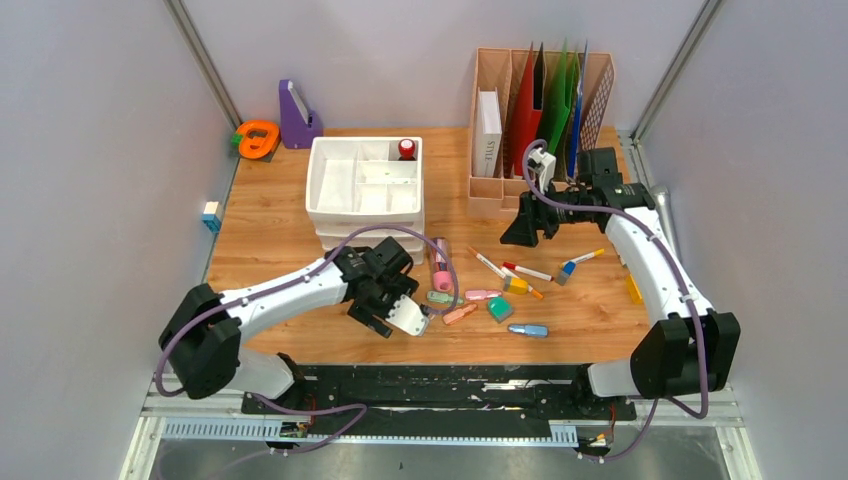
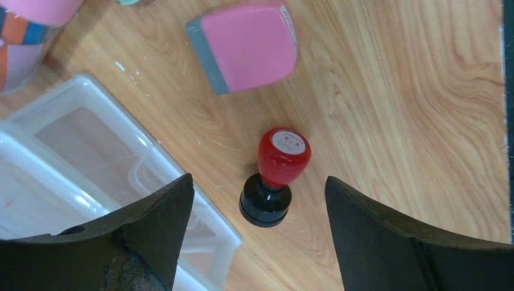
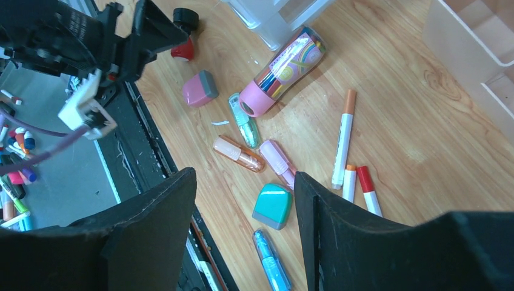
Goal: Organize the desk
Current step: Pick up the stationery from the center of the board.
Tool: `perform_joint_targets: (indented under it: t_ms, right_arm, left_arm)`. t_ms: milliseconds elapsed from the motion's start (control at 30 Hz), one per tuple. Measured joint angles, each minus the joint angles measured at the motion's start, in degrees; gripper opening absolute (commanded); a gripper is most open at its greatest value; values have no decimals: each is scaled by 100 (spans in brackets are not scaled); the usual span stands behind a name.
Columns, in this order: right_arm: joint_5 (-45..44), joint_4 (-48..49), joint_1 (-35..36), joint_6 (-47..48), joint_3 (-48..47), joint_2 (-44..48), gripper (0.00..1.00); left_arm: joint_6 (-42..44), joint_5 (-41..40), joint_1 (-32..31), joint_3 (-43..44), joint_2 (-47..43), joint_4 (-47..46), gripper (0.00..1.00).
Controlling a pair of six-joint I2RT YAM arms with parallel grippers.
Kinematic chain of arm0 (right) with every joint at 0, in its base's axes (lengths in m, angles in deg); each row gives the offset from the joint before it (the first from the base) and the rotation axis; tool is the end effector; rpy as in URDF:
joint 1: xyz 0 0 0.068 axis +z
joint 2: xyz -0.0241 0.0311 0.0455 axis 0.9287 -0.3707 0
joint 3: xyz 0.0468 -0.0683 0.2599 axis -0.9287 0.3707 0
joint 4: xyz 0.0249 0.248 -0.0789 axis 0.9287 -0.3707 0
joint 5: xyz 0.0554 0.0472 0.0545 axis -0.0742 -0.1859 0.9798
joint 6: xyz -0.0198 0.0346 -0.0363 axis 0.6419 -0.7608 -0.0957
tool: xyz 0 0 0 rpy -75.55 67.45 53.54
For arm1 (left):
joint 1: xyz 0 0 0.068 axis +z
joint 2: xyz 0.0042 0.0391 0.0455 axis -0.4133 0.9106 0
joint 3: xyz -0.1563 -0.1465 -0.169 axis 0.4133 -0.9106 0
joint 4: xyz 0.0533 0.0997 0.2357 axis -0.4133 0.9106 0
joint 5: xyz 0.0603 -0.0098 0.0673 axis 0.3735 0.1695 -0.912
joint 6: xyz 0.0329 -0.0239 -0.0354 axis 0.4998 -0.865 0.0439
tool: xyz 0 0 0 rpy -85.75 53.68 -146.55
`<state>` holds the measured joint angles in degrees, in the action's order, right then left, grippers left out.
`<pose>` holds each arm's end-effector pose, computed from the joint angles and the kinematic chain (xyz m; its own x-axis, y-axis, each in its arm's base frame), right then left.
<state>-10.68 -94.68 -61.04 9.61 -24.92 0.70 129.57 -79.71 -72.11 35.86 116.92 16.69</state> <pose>0.2670 0.0615 0.3239 -0.6004 -0.3080 -0.7380 -0.7628 0.4977 0.4129 0.1589 -0.1785 0.2139 0.4738 0.8650 -0.1654 0.8700 -0.4305 0.2405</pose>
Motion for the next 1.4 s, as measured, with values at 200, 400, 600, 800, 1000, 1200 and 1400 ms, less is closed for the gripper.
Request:
perform_joint_targets:
  t_ms: [200,400,600,800,1000,1200,1400]
  right_arm:
    - [138,37,-116,2,133,76,61]
    - [278,109,-227,4,304,105,61]
    - [341,131,-256,4,398,105,61]
    - [391,151,-269,4,450,105,61]
    - [428,177,-291,4,461,105,61]
    - [439,190,-291,4,498,105,61]
    - [444,210,-291,4,555,105,61]
  left_arm:
    - [-138,-605,-387,-20,649,-271,82]
    - [-411,-1027,-625,-20,1104,-354,77]
    - [-684,-1397,-848,-20,1537,-420,72]
    - [-881,-1781,-955,-9,1700,-409,70]
    - [-1023,-2190,-1158,83,1950,-348,65]
    - [-1154,-2371,-1220,199,2133,-258,51]
    - [-1283,-2396,-1222,256,2177,-295,31]
